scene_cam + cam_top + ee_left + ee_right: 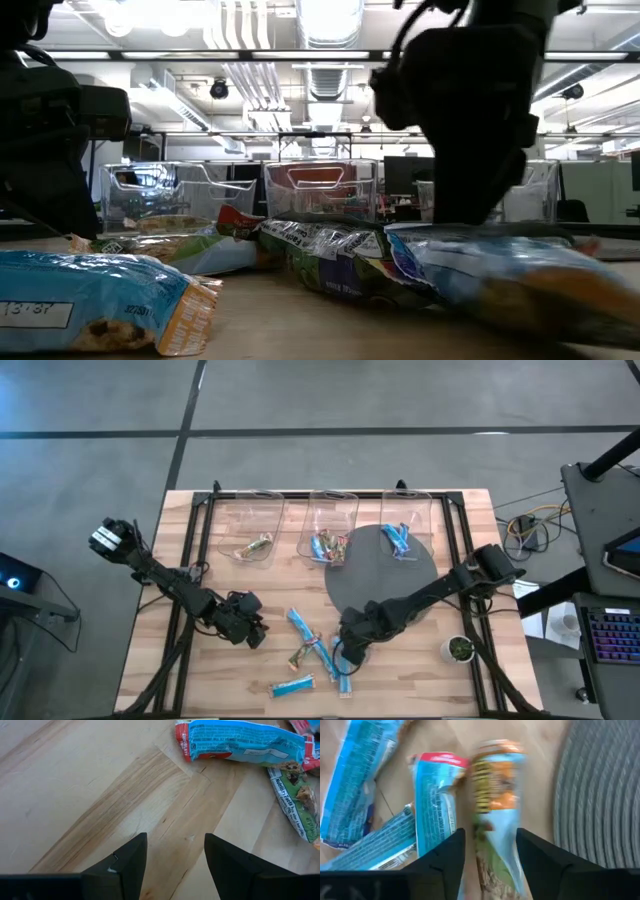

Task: Pick and place Granola Bars by type
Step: Put the yellow granola bar into the left transparent bin

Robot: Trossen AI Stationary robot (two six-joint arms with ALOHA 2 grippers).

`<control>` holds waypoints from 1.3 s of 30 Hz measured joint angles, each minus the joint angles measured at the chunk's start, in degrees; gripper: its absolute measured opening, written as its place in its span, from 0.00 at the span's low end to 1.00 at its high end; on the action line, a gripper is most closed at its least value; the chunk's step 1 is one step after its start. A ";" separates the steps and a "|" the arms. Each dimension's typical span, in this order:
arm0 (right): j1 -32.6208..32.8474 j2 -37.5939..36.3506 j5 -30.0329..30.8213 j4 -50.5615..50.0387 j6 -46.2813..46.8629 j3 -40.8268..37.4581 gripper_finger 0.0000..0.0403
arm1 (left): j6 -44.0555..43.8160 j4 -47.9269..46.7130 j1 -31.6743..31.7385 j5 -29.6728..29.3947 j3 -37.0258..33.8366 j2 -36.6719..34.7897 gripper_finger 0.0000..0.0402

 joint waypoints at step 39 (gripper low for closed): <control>4.33 4.96 2.58 -10.08 8.01 6.37 0.57 | -0.92 0.73 0.00 -1.46 -0.02 0.02 0.45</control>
